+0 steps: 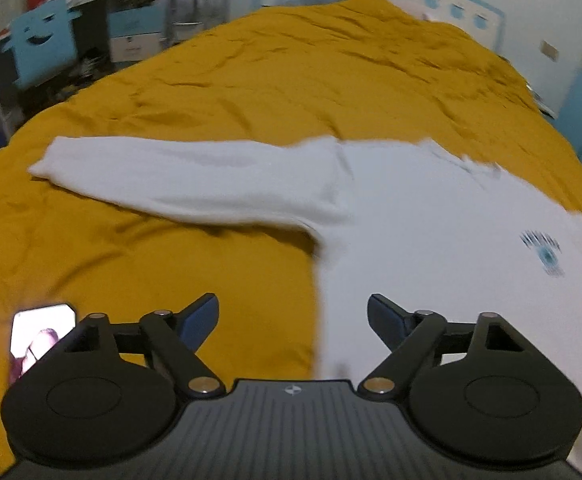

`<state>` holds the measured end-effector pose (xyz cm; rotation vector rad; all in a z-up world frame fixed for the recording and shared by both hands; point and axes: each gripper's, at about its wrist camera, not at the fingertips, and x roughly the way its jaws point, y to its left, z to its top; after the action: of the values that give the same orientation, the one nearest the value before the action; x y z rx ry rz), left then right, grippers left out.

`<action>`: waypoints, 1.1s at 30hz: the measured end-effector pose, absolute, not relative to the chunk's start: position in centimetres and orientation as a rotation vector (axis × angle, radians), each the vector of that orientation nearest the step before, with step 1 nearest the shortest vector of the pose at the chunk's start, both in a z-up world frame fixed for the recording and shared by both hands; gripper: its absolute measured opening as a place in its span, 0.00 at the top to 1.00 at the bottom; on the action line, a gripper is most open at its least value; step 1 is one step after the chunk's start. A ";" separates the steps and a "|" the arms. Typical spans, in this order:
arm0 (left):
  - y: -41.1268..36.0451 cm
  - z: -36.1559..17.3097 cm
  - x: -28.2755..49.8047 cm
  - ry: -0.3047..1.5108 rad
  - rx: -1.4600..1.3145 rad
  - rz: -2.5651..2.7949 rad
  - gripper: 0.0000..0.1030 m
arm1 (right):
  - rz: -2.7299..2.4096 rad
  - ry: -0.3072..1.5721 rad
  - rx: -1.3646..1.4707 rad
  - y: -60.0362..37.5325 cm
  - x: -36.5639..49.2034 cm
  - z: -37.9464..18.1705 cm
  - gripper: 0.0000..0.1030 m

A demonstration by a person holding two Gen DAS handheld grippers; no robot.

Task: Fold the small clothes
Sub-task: 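Grasp the cuff of the sleeve nearest the left tool with the left tool, then fold the held sleeve across the sweatshirt body with the left tool, release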

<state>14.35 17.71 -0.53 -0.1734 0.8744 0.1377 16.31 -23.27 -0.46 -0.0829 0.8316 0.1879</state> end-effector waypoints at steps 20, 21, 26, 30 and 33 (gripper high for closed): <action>48.5 -5.8 23.4 0.793 -0.778 0.545 0.26 | 0.220 0.869 -0.106 -19.8 24.4 -4.1 0.23; 49.2 -6.3 23.7 0.803 -0.782 0.557 0.31 | 0.224 0.871 -0.112 -19.5 24.6 -4.3 0.23; 49.9 -7.7 23.8 0.770 -0.809 0.583 0.82 | 0.249 0.875 -0.128 -18.3 25.4 -4.7 0.23; 47.9 -5.7 23.9 0.715 -0.703 0.573 0.90 | 0.257 0.883 -0.137 -17.9 25.6 -5.2 0.23; 44.7 -2.8 24.1 0.662 -0.579 0.517 0.91 | 0.257 0.890 -0.132 -17.9 25.6 -5.5 0.24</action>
<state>24.12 44.73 -2.84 -0.5792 0.6619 0.5166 25.64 -17.89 -5.50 -0.1319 0.8896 0.2571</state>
